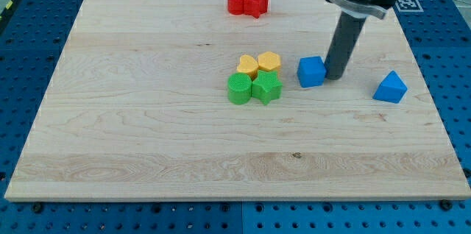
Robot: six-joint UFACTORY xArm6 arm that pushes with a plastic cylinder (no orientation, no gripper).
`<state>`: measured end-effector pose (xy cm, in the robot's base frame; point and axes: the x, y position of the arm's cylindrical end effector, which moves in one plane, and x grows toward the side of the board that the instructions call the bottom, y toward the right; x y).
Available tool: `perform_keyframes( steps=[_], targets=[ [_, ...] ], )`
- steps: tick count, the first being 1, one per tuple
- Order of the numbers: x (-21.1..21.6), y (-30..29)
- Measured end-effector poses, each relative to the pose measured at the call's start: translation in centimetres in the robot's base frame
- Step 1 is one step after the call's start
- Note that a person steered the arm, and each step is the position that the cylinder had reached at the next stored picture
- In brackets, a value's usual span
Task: Move the blue cube close to the yellow blocks and green blocks
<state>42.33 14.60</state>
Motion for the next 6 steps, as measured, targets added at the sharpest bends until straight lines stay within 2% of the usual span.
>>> perform_keyframes(
  steps=[1, 4, 5, 6],
  targets=[
    [0.0, -0.2],
    [4.1, 0.3],
    [4.1, 0.3],
    [0.9, 1.1]
  ],
)
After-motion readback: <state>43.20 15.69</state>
